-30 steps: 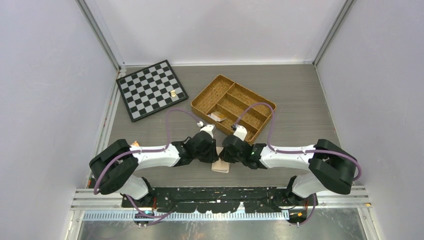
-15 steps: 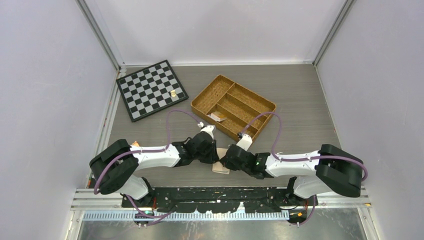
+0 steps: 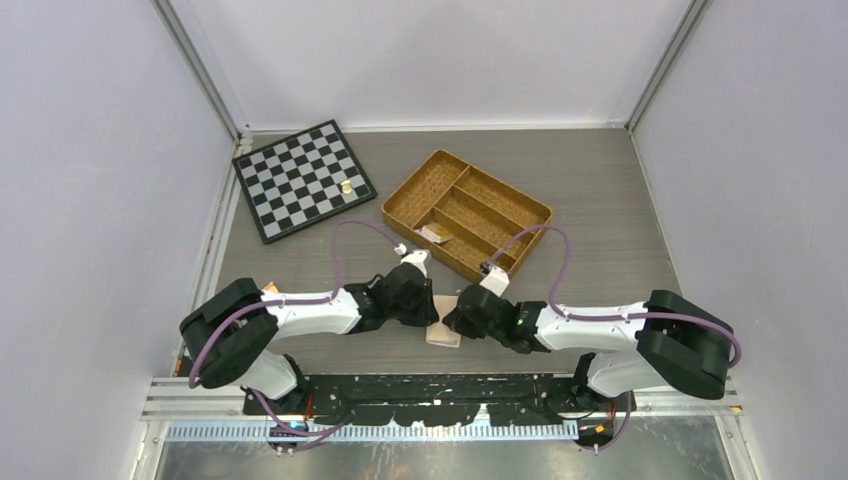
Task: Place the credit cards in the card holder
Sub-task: Close the card holder at the center of the board.
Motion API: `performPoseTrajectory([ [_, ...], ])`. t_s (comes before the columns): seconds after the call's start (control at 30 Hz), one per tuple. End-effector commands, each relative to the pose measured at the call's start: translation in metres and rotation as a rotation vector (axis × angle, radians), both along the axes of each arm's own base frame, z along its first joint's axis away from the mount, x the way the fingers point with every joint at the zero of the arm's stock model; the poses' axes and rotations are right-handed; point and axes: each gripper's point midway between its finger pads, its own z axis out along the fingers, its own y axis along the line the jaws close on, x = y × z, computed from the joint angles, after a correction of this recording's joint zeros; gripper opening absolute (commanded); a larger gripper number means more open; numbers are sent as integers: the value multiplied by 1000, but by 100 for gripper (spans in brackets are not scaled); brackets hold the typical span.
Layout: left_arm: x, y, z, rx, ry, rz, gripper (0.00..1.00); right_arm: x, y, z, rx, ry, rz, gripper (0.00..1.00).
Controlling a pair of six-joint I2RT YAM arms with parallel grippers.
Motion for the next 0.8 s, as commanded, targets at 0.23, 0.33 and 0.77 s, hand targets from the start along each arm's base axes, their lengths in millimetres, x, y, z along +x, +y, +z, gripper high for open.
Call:
performPoseTrajectory([
  [0.23,-12,24,-33,125,48,-13,17,13,5,47,-244,-36,222,4],
  [0.33,-13,24,-33,125,47,-13,17,18,-4,47,-315,-25,204,5],
  [0.77,-12,21,-33,115,49,-18,17,18,-26,28,-473,46,166,42],
])
